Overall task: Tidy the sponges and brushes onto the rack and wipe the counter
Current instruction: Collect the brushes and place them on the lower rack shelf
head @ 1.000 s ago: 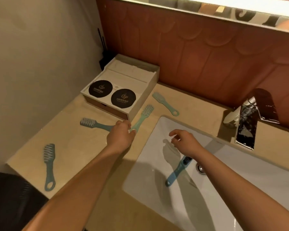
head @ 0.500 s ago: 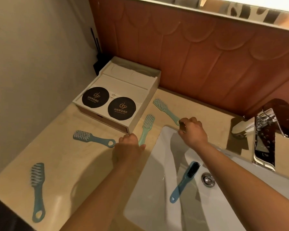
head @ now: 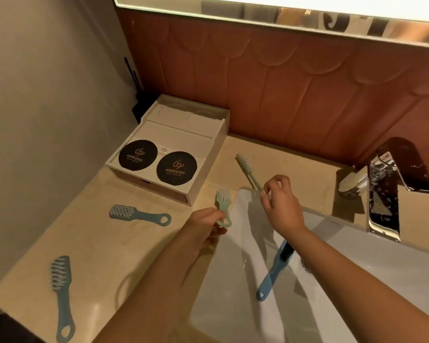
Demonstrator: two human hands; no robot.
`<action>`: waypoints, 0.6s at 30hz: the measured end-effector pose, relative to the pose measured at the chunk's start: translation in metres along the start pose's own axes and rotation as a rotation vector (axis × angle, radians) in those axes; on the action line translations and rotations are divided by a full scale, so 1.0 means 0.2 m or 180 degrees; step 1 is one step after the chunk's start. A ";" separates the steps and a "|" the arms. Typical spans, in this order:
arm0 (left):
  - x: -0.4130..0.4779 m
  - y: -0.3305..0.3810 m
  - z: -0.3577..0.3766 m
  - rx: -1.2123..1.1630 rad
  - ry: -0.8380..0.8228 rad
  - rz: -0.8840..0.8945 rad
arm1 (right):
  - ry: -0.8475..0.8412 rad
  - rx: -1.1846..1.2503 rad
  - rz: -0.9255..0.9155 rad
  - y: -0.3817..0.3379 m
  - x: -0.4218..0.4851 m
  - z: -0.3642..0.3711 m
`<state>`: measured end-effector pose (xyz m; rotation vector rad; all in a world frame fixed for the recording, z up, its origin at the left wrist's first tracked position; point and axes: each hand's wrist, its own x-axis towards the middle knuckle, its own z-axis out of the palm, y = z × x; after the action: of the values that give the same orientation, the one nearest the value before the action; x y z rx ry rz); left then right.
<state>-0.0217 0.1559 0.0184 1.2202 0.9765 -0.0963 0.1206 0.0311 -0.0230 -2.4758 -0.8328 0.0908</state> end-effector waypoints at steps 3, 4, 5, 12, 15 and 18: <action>-0.09 0.00 0.01 -0.0948 -0.0432 -0.0110 | 0.0481 0.0942 0.0353 -0.03 -0.07 -0.07; -0.11 0.00 0.01 -0.0989 -0.0538 -0.0060 | 0.0577 0.1198 0.0477 -0.04 -0.09 -0.10; -0.14 0.00 0.02 -0.0973 -0.0617 0.0019 | 0.0638 0.1417 0.0616 -0.06 -0.13 -0.13; -0.38 -0.10 0.13 -0.0076 -0.0769 0.0392 | 0.1313 0.2925 0.1582 -0.12 -0.54 -0.31; -0.42 -0.15 0.15 0.0099 -0.0805 0.0363 | 0.1334 0.3162 0.1864 -0.13 -0.67 -0.31; -0.50 -0.23 0.22 0.0284 -0.0893 0.0292 | 0.1450 0.3316 0.2108 -0.08 -0.85 -0.35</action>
<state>-0.0819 0.0596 0.0525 1.2917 0.6770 -0.2343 -0.0098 -0.0873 0.0283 -1.5547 0.2437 0.1382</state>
